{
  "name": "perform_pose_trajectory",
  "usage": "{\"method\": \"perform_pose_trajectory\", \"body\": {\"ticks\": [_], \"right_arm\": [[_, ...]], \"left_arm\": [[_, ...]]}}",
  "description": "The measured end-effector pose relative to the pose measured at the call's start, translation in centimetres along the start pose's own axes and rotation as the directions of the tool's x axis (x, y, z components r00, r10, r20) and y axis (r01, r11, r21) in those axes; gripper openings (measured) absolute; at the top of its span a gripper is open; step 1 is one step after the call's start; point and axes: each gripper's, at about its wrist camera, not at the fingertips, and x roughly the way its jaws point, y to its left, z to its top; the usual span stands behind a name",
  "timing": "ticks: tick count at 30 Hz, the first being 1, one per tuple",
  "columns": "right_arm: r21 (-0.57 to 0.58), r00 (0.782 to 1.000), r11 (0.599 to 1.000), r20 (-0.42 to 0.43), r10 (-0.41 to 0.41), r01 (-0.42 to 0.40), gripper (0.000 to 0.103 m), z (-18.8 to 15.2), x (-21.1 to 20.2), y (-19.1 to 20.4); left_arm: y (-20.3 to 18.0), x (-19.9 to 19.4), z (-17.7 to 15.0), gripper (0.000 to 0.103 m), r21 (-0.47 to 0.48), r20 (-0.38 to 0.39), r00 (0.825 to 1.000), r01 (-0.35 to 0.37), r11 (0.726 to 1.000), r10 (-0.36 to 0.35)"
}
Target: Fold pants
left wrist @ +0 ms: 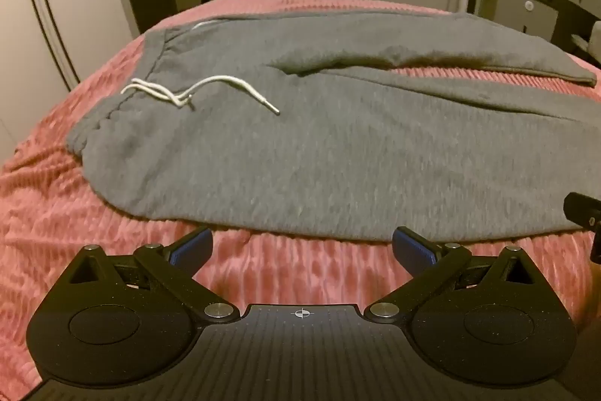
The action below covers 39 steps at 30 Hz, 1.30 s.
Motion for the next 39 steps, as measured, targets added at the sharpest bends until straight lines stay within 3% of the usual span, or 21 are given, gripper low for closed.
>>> {"method": "perform_pose_trajectory", "body": {"ticks": [6, 39], "right_arm": [[0.004, 1.0, 1.0, 0.001, 0.004, -0.004, 0.099, 0.1, 0.0, 0.0], [0.013, 1.0, 1.0, 0.006, 0.005, -0.006, 0.099, 0.0, -0.2, -0.2]], "left_arm": [[0.4, 0.3, -1.0, 0.103, -0.02, 0.009, 1.0, 0.004, 1.0, -0.004], [0.6, 0.6, -0.3, 0.103, -0.051, -0.052, 0.998, 0.015, 0.999, -0.018]]}}
